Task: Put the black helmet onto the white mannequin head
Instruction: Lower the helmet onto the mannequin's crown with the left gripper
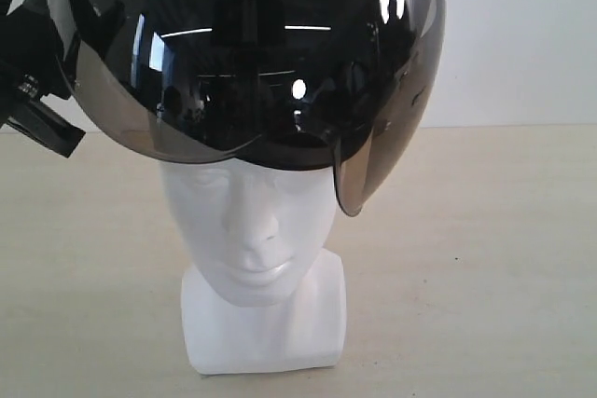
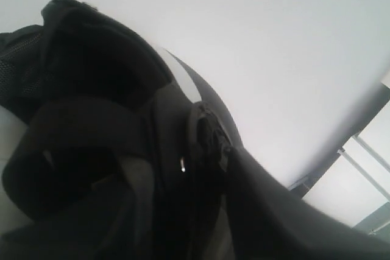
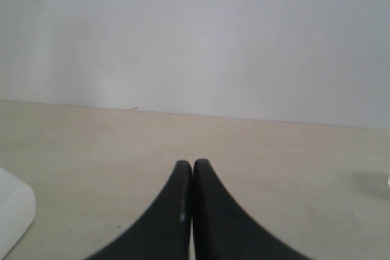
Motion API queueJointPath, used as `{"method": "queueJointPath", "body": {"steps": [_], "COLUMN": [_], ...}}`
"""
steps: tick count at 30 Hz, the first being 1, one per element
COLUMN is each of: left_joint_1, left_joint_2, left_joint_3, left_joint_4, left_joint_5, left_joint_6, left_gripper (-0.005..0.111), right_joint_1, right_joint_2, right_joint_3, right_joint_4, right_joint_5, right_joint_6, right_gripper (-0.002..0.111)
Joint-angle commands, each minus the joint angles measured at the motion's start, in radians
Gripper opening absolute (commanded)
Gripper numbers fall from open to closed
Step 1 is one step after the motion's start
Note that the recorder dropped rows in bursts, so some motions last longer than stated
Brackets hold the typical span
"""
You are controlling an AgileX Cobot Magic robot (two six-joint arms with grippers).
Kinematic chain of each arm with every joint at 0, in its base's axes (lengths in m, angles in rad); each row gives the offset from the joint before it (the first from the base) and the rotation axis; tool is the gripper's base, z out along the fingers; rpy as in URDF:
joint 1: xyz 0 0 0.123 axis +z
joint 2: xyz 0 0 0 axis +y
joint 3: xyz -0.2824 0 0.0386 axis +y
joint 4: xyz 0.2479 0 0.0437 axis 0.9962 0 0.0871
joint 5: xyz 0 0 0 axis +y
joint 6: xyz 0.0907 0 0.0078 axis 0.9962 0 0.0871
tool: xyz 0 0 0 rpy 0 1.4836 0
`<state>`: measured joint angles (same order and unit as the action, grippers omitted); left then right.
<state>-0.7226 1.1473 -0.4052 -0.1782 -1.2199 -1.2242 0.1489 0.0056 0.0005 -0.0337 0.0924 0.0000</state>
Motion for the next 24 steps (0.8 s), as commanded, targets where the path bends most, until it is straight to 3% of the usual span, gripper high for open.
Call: {"method": "queueJointPath", "body": {"steps": [1, 24], "left_joint_1": [0.015, 0.015], "left_joint_2": [-0.007, -0.007], "left_joint_3": [0.013, 0.104], "left_joint_4": [-0.152, -0.236], "left_joint_5": [-0.001, -0.001], "left_joint_6": [0.101, 0.185], "left_gripper": [0.004, 0.004], "right_joint_1": [0.000, 0.000], "right_joint_2": [-0.006, -0.006], "right_joint_3": [-0.001, -0.001], "right_joint_4": [-0.002, -0.002], "right_joint_5": [-0.002, -0.002], "right_joint_6": [0.000, 0.000], "right_gripper": [0.000, 0.000]}}
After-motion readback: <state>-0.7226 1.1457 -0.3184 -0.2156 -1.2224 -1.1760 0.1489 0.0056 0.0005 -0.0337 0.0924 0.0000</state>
